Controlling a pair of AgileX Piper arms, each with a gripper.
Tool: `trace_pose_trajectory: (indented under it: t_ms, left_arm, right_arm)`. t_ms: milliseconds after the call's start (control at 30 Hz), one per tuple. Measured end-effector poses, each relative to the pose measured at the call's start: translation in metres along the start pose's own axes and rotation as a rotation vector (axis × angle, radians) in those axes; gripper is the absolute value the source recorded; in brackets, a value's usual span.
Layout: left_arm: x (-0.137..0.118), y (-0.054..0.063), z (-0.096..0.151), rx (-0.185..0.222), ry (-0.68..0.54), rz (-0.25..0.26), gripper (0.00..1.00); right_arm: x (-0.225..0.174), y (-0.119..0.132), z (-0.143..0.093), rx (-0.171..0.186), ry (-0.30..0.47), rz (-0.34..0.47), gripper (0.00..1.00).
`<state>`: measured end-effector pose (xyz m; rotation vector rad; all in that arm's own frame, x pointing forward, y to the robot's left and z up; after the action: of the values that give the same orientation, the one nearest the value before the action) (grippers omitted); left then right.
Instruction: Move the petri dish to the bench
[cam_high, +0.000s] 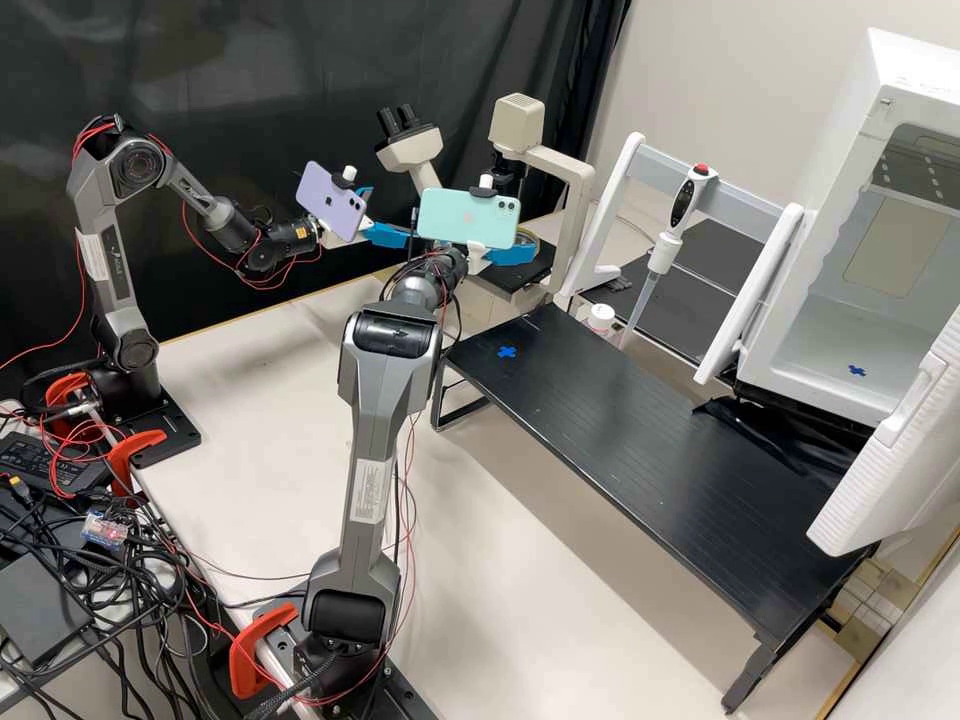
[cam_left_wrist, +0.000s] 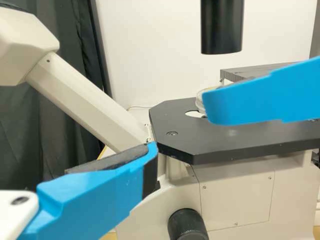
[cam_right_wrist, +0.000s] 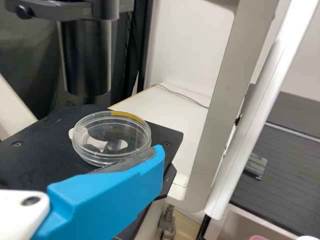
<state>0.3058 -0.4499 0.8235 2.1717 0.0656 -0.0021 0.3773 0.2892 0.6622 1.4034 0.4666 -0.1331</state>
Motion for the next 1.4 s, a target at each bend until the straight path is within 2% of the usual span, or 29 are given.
trace_pose_trajectory:
  t_ms: [333, 500, 600, 733, 867, 1133, 1200, 1400]
  left_arm:
    - [0.0, 0.0, 0.0, 0.0, 0.0, 0.0, 1.0]
    - [0.0, 0.0, 0.0, 0.0, 0.0, 0.0, 1.0]
    - [0.0, 0.0, 0.0, 0.0, 0.0, 0.0, 1.0]
    - [0.0, 0.0, 0.0, 0.0, 0.0, 0.0, 1.0]
    - [0.0, 0.0, 0.0, 0.0, 0.0, 0.0, 1.0]
    - [0.0, 0.0, 0.0, 0.0, 0.0, 0.0, 1.0]
    - [0.0, 0.0, 0.0, 0.0, 0.0, 0.0, 1.0]
    - [0.0, 0.0, 0.0, 0.0, 0.0, 0.0, 1.0]
  right_arm:
    - [0.024, -0.011, -0.001, 0.035, -0.035, -0.001, 1.0]
    - [0.03, -0.014, -0.004, 0.041, -0.039, 0.01, 1.0]
    - [0.033, -0.016, -0.004, 0.037, -0.045, 0.03, 1.0]
    - [0.04, -0.021, -0.003, -0.003, -0.055, 0.059, 1.0]
    - [0.046, -0.028, -0.001, -0.002, -0.07, 0.056, 1.0]
    - [0.055, -0.031, 0.001, 0.034, -0.094, 0.07, 1.0]
    - [0.057, -0.032, 0.002, 0.052, -0.104, 0.071, 1.0]
    - [0.063, -0.042, 0.009, 0.065, -0.139, 0.05, 1.0]
